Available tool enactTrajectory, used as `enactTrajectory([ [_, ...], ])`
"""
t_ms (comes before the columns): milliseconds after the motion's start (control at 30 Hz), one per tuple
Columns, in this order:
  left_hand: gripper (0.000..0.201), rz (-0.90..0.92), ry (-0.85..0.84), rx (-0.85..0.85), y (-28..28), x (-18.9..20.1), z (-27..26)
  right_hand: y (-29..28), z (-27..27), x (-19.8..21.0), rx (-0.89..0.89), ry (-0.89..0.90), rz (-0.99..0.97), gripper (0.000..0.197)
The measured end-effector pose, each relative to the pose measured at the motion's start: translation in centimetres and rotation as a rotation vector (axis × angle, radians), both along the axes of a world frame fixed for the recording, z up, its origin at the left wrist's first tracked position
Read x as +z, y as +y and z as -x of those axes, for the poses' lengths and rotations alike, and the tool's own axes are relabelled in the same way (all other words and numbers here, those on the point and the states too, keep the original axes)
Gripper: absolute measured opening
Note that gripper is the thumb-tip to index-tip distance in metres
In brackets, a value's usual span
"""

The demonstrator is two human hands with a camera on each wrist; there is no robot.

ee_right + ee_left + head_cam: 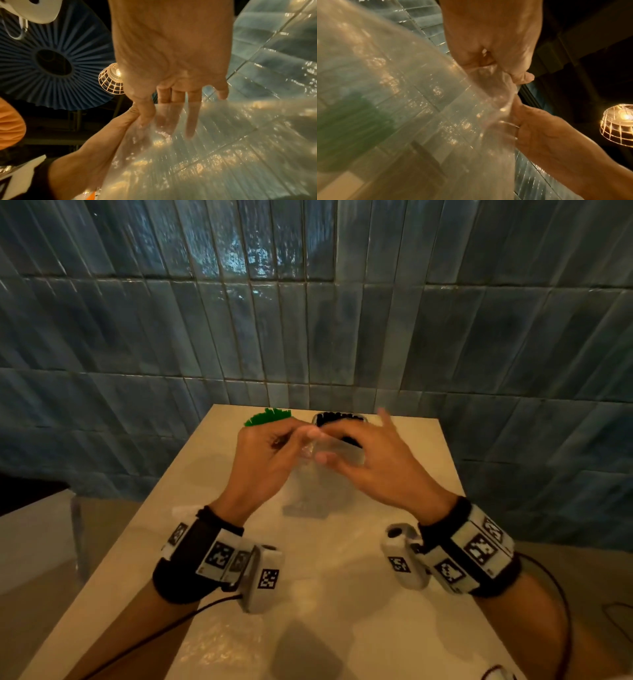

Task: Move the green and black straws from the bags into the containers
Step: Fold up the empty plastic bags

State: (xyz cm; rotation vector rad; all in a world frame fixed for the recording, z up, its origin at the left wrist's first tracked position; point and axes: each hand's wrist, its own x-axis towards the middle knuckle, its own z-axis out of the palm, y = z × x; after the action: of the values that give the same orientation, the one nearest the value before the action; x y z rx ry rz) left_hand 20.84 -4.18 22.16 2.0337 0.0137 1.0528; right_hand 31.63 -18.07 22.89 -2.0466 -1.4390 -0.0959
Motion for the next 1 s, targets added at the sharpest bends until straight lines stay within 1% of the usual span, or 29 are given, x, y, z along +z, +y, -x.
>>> enactTrajectory([
  [33,0.027,0.021,-0.006,0.013,0.0,-0.2,0.0,0.5,0.0,0.1,0.026,0.023,-0.017,0.030],
  [67,0.026,0.056,0.014,0.022,0.2,-0.6,0.2,0.8,-0.2,0.1,0.033,0.062,-0.079,0.021],
  [133,0.017,0.093,0.140,0.051,0.9,-1.8,1.0,1.1,-1.1,0.5,-0.006,0.133,-0.214,0.015],
  [200,0.014,0.021,0.262,0.131,1.7,-4.0,2.2,0.9,-2.4,1.3,-0.057,0.203,-0.300,0.015],
  [233,0.011,0.003,0.293,0.171,2.1,-5.3,3.0,0.6,-3.1,1.9,-0.084,0.233,-0.333,0.017],
  [300,0.012,0.029,0.322,0.240,3.0,-8.0,4.7,-0.1,-4.4,3.1,-0.141,0.262,-0.377,0.020],
  [367,0.017,0.074,0.324,0.290,3.5,-10.3,6.2,-1.0,-5.7,3.9,-0.170,0.235,-0.398,0.022],
  [433,0.023,0.114,0.337,0.299,3.5,-11.5,7.1,-1.3,-6.4,4.2,-0.184,0.176,-0.375,0.023],
  [533,0.029,0.119,0.363,0.276,3.2,-12.1,7.5,-1.2,-6.4,4.0,-0.190,0.143,-0.349,0.023],
  [667,0.018,-0.017,0.406,0.282,3.0,-10.8,7.3,-1.1,-5.7,4.3,-0.147,0.211,-0.350,0.022],
  [700,0.022,-0.040,0.410,0.259,2.7,-10.1,6.9,-0.9,-5.3,4.4,-0.114,0.212,-0.310,0.020],
  [733,0.031,-0.040,0.411,0.219,2.2,-9.3,6.3,-0.7,-4.9,4.4,-0.081,0.208,-0.260,0.018],
  [767,0.036,-0.017,0.403,0.168,1.7,-8.5,5.5,-0.4,-4.4,4.4,-0.057,0.206,-0.223,0.017],
  [833,0.037,0.067,0.350,0.098,0.8,-7.4,3.7,0.1,-3.9,4.2,-0.077,0.198,-0.239,0.016],
  [867,0.035,0.126,0.313,0.091,0.5,-6.9,3.1,0.0,-3.9,4.1,-0.118,0.168,-0.287,0.021],
  [900,0.030,0.183,0.272,0.090,0.3,-6.5,2.7,-0.3,-4.2,4.0,-0.170,0.109,-0.340,0.033],
  [933,0.025,0.234,0.226,0.083,0.3,-6.1,2.5,-0.9,-4.4,3.9,-0.238,0.058,-0.386,0.051],
  [967,0.021,0.278,0.179,0.074,0.3,-5.8,2.6,-1.7,-4.7,3.6,-0.321,0.062,-0.449,0.069],
  [1000,0.020,0.314,0.140,0.062,0.3,-5.4,2.9,-2.7,-4.8,3.2,-0.413,0.135,-0.519,0.084],
])
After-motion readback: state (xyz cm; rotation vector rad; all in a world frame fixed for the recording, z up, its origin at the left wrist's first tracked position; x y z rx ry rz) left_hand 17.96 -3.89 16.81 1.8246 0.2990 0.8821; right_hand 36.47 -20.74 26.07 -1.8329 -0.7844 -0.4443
